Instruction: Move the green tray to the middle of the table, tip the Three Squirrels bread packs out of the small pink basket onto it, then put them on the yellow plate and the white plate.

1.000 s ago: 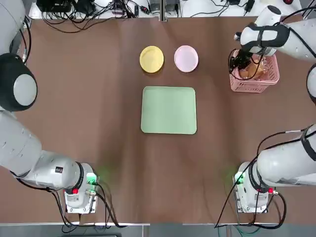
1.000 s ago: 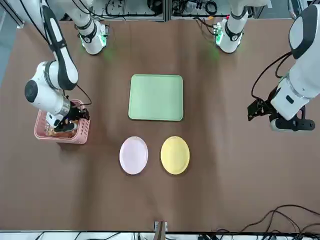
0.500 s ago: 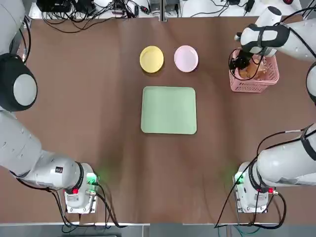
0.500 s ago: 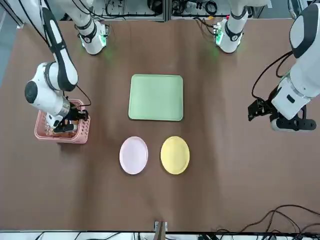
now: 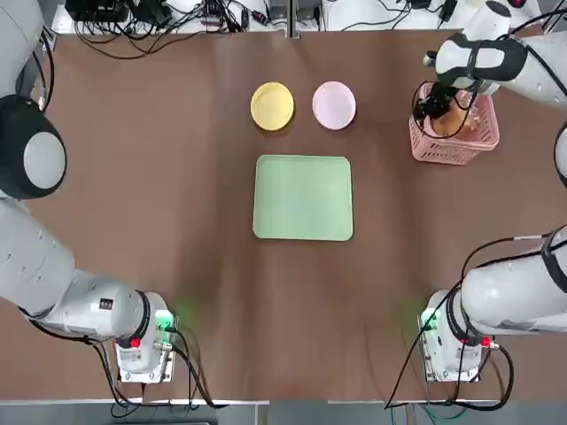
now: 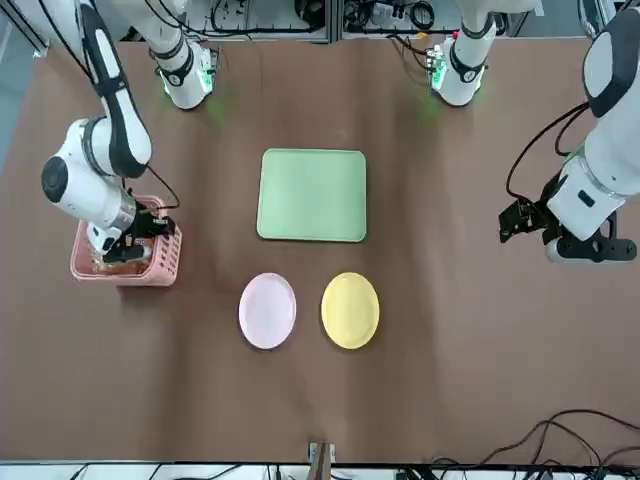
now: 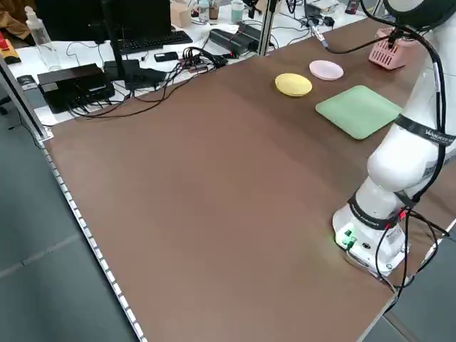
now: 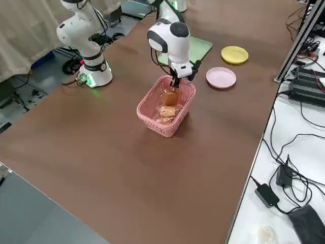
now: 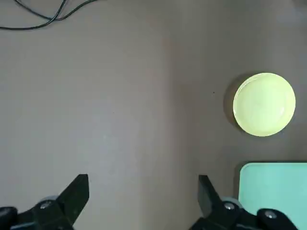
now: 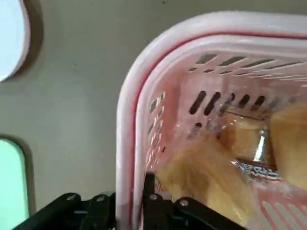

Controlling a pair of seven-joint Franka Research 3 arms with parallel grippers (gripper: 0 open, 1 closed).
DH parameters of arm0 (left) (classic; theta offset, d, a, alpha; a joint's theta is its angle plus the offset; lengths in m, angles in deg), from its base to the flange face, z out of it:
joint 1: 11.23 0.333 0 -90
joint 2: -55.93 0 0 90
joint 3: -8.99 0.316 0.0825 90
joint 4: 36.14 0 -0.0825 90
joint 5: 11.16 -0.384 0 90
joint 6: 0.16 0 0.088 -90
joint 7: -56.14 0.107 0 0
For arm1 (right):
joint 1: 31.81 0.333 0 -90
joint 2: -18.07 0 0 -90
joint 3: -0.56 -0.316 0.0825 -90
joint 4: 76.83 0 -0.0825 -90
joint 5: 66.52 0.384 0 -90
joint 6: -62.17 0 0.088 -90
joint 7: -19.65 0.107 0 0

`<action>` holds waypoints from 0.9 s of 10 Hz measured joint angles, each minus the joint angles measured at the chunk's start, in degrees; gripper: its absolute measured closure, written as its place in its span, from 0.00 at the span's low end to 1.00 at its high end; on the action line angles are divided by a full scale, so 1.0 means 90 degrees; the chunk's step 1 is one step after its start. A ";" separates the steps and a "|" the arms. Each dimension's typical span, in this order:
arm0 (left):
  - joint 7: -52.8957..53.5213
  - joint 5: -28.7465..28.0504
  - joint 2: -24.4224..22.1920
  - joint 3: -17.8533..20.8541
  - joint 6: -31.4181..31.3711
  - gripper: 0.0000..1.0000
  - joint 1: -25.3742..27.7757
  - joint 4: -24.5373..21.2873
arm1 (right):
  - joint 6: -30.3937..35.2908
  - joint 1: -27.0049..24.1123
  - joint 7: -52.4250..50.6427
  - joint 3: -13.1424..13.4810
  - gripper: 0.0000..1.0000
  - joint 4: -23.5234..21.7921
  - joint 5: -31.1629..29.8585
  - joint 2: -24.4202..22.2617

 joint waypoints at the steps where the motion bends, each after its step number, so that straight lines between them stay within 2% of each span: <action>1: 0.0000 0.0000 0.0001 0.0003 0.0000 0.00 0.0005 0.0000 | 0.0265 0.0015 0.0000 -0.0029 0.93 0.0087 0.0003 -0.0193; 4: 0.0000 0.0000 0.0001 0.0006 0.0000 0.00 0.0006 0.0000 | 0.1057 0.0378 0.0198 -0.0076 0.93 0.0614 0.0189 -0.0568; 7: 0.0000 0.0000 0.0001 0.0007 0.0000 0.00 0.0007 0.0000 | 0.1781 0.1058 0.1131 -0.0108 0.93 0.1030 0.1089 -0.0960; 9: 0.0000 0.0000 0.0001 0.0007 0.0000 0.00 0.0006 0.0000 | 0.1821 0.1587 0.1540 -0.0123 0.93 0.1211 0.2178 -0.1058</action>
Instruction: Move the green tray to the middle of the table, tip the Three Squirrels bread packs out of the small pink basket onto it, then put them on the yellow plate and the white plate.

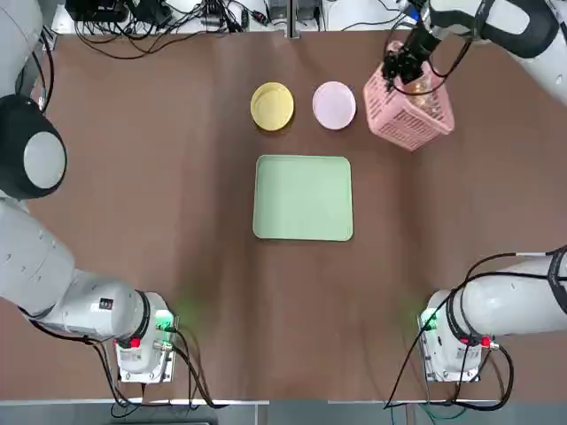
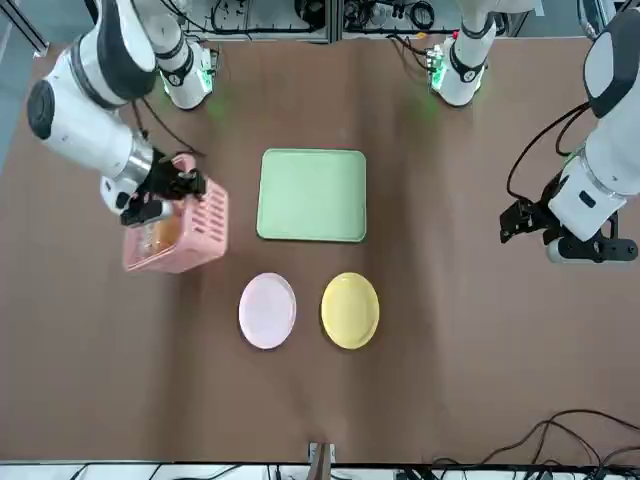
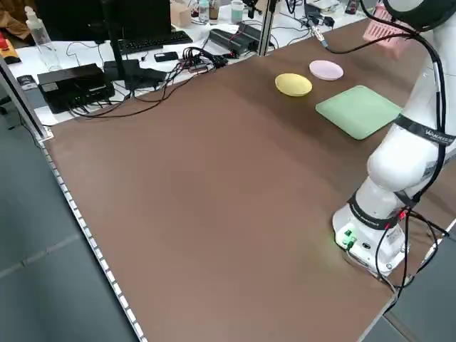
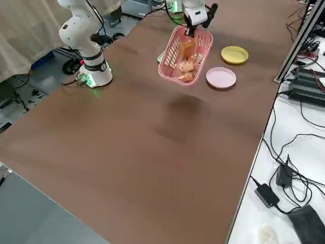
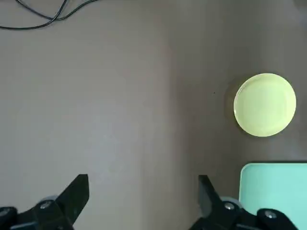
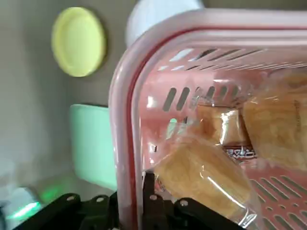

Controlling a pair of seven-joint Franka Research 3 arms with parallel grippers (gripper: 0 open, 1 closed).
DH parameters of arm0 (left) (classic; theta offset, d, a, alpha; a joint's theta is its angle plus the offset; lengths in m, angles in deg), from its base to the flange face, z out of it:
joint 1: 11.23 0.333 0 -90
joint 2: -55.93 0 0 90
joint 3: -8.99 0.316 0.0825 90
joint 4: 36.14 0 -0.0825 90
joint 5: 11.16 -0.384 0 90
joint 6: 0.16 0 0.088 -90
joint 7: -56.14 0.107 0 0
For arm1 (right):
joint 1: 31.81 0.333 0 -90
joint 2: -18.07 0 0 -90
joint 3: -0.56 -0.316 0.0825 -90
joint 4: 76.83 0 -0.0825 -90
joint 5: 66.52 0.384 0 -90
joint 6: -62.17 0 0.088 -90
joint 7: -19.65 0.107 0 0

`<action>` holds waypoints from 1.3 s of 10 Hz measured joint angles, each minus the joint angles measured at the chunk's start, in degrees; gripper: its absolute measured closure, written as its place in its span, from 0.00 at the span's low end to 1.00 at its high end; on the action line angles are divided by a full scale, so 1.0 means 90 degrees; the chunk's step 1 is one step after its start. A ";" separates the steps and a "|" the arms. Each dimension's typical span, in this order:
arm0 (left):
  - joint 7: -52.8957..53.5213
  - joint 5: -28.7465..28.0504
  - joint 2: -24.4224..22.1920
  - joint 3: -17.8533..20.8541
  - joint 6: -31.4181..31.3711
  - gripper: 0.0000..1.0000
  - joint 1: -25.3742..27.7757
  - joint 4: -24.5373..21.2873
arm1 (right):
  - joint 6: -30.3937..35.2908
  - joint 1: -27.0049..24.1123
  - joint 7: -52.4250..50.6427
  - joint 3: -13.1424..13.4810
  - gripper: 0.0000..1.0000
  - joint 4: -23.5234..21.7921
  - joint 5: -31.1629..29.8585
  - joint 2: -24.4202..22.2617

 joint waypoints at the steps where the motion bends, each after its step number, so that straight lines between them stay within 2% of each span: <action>1: 0.0000 0.0000 0.0000 0.0000 0.0000 0.00 0.0000 0.0000 | -0.0237 0.0331 0.0031 -0.0006 0.93 0.0001 0.0570 0.0007; 5: 0.0000 0.0000 0.0000 -0.0002 0.0000 0.00 -0.0004 0.0002 | -0.2535 0.2315 0.0190 -0.0036 0.93 -0.0222 0.2047 0.0199; 6: 0.0000 0.0000 0.0000 -0.0003 0.0000 0.00 -0.0004 0.0003 | -0.2853 0.2611 0.0204 -0.0039 0.93 -0.0277 0.2403 0.0297; 8: 0.0000 0.0000 0.0000 -0.0003 0.0000 0.00 -0.0005 0.0003 | -0.3060 0.2774 0.0197 -0.0030 0.93 -0.0347 0.2779 0.0405; 10: 0.0000 0.0000 0.0000 -0.0003 0.0000 0.00 -0.0005 0.0004 | -0.3076 0.2751 -0.0052 0.0043 0.93 -0.0359 0.3137 0.0463; 11: 0.0000 0.0000 0.0000 -0.0004 0.0000 0.00 -0.0006 0.0004 | -0.3076 0.2643 -0.0335 -0.0013 0.93 -0.0373 0.3378 0.0520; 12: 0.0000 0.0000 0.0000 -0.0004 0.0000 0.00 -0.0006 0.0004 | -0.3164 0.2277 -0.0530 -0.0400 0.93 -0.0405 0.3547 0.0589; 13: 0.0000 0.0000 0.0000 -0.0003 0.0000 0.00 -0.0003 0.0004 | -0.3411 0.1611 -0.0666 -0.1197 0.93 -0.0437 0.3707 0.0685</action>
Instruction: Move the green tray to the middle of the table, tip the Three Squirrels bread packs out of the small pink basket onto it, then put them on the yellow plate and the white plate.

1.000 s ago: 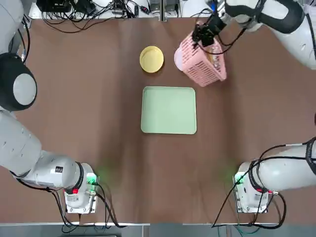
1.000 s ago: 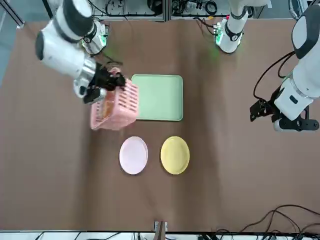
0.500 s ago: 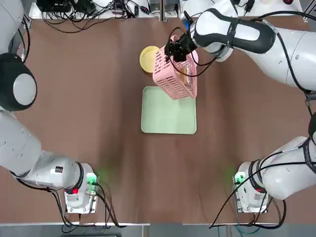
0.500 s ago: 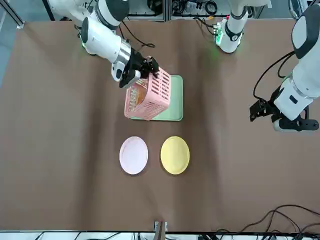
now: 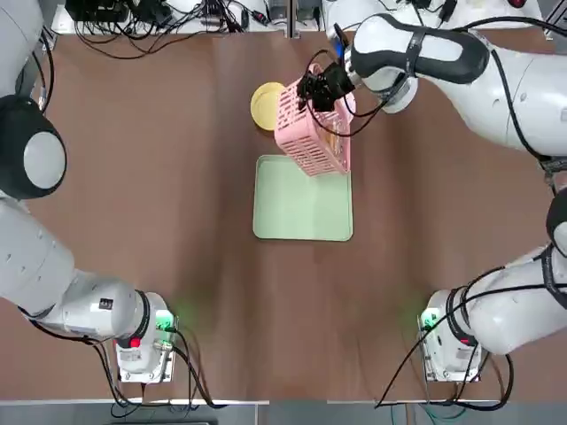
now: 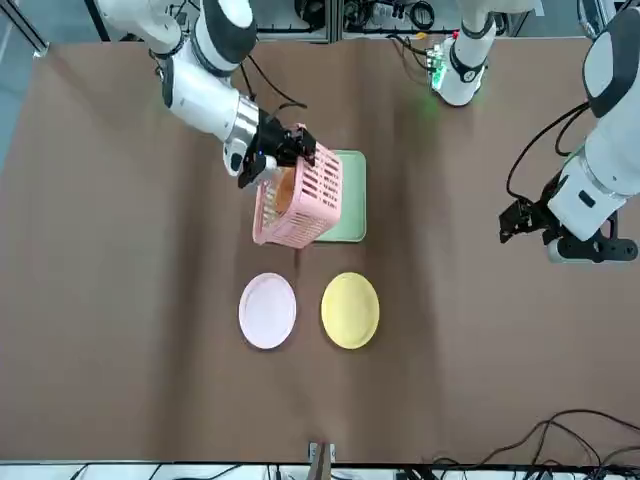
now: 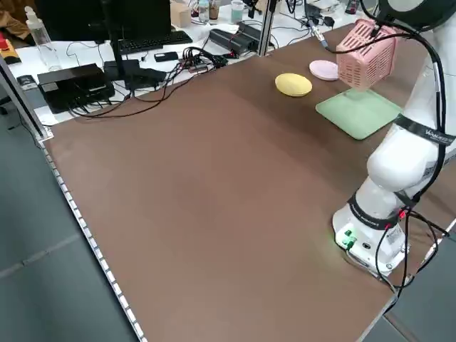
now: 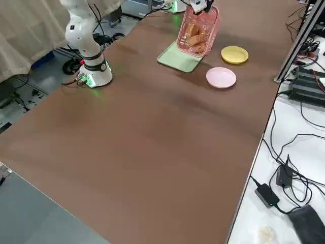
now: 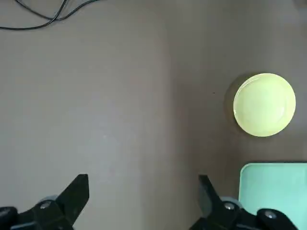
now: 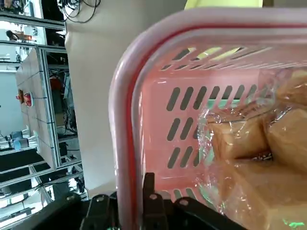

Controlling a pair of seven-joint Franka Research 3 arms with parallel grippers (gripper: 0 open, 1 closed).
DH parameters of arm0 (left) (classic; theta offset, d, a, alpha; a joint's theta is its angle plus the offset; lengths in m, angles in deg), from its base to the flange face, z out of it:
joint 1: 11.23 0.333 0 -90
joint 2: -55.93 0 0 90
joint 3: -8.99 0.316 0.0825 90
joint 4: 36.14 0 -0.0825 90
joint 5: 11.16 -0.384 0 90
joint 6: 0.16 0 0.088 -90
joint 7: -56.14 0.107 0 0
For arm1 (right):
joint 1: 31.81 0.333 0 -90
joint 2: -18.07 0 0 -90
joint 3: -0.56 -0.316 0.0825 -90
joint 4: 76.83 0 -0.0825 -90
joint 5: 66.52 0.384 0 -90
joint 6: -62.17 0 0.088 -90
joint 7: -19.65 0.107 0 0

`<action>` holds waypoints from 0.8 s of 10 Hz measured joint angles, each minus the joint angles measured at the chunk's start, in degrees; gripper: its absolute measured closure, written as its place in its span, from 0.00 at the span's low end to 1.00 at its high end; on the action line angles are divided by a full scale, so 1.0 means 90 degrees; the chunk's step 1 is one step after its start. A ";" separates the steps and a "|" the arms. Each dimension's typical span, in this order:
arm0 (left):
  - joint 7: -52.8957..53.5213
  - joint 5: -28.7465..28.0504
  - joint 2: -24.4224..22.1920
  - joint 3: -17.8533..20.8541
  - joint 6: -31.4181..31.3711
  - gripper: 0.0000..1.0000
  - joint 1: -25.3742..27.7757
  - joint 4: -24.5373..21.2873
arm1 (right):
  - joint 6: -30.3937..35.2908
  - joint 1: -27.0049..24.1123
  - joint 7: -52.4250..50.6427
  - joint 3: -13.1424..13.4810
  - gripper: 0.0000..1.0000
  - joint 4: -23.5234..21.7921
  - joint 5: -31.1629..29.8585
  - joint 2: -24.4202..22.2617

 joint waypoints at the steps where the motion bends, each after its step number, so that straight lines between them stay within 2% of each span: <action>1: 0.0000 0.0000 0.0000 0.0001 0.0000 0.00 0.0001 0.0000 | -0.0198 -0.0512 -0.0200 -0.0659 0.93 -0.0009 0.0266 0.0102; 3: 0.0000 0.0000 0.0000 0.0001 0.0000 0.00 0.0002 0.0000 | -0.0279 -0.1209 -0.0804 -0.1478 0.93 -0.0045 0.1001 0.0207; 5: 0.0000 0.0000 0.0000 0.0001 0.0000 0.00 0.0002 0.0000 | -0.0296 -0.1900 -0.1798 -0.2297 0.93 -0.0237 0.2142 0.0217; 6: 0.0000 0.0000 0.0000 0.0002 0.0000 0.00 0.0002 0.0000 | -0.0299 -0.2114 -0.2563 -0.2577 0.93 -0.0376 0.2933 0.0218; 8: 0.0000 0.0000 0.0000 0.0003 0.0000 0.00 0.0004 0.0000 | -0.0234 -0.2288 -0.3851 -0.2767 0.93 -0.0668 0.4138 0.0226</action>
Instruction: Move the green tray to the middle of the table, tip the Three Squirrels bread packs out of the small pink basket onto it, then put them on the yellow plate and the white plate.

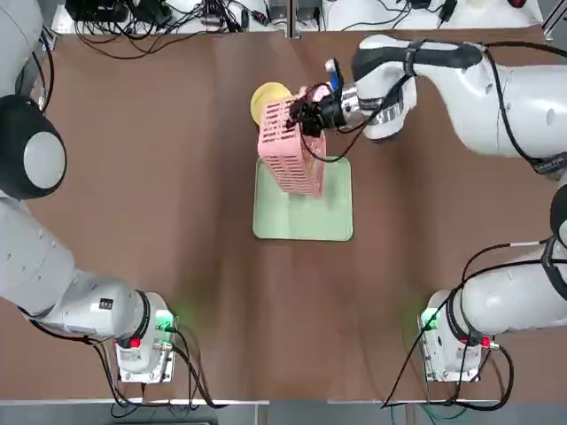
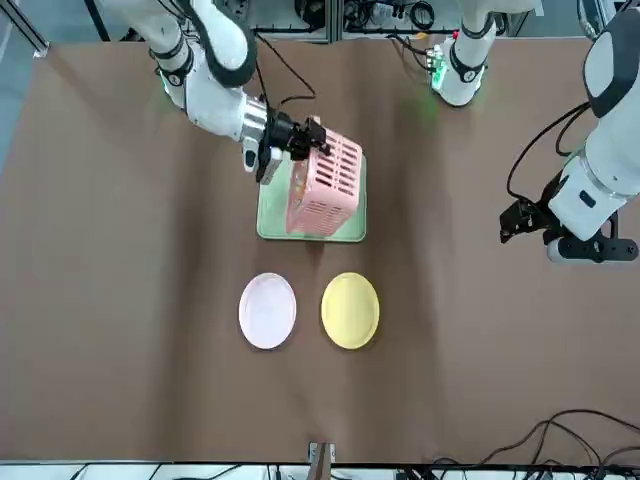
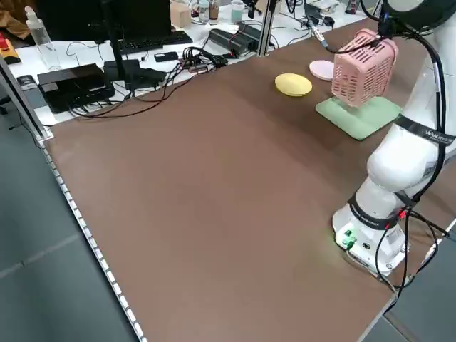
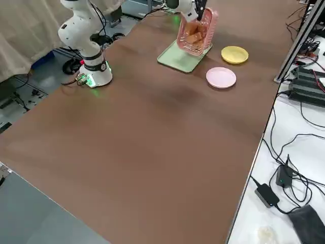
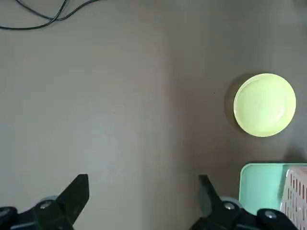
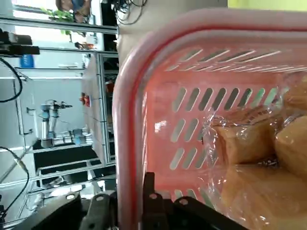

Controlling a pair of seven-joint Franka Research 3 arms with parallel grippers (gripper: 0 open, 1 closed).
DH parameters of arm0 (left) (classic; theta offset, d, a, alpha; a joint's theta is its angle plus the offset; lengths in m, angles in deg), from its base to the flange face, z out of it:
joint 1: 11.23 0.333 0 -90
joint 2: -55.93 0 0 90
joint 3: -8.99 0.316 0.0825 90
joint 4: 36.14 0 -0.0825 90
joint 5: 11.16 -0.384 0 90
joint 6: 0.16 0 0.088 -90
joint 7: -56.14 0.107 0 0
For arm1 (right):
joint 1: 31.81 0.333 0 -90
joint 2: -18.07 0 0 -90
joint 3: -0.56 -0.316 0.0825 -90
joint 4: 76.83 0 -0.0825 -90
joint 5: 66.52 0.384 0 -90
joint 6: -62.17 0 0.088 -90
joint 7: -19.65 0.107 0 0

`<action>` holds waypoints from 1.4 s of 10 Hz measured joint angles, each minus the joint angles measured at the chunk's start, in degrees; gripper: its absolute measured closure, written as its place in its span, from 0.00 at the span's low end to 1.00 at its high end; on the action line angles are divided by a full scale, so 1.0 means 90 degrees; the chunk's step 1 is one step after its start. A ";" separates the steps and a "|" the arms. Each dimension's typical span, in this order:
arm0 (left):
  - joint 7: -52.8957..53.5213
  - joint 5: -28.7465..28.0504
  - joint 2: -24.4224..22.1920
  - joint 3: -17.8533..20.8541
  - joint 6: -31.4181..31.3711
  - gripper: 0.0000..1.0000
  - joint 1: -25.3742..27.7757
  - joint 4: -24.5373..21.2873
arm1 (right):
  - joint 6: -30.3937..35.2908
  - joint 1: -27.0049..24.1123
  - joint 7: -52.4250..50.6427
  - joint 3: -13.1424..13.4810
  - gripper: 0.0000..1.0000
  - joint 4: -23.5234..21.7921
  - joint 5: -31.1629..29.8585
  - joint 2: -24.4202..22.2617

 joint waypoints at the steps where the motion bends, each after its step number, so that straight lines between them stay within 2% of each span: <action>1: 0.0000 0.0000 0.0000 0.0001 0.0000 0.00 0.0000 0.0000 | 0.0157 -0.0076 -0.0352 -0.0041 0.93 -0.0106 0.0311 0.0004; 3: 0.0000 0.0000 0.0000 0.0001 0.0000 0.00 0.0001 0.0000 | 0.0389 -0.0153 -0.0888 -0.0073 0.93 -0.0199 0.0731 0.0006; 6: 0.0000 0.0000 0.0000 0.0001 0.0000 0.00 0.0001 0.0000 | 0.1107 -0.0247 -0.2032 -0.0085 0.93 -0.0528 0.1626 0.0012; 10: 0.0000 0.0000 -0.0001 -0.0022 0.0000 0.00 -0.0048 0.0117 | 0.2009 -0.0400 -0.2960 -0.0085 0.93 -0.0904 0.2202 0.0081; 14: 0.0000 0.0000 0.0005 -0.0013 0.0000 0.00 -0.0009 0.0131 | 0.2720 -0.0509 -0.3659 -0.0069 0.93 -0.1048 0.2552 0.0422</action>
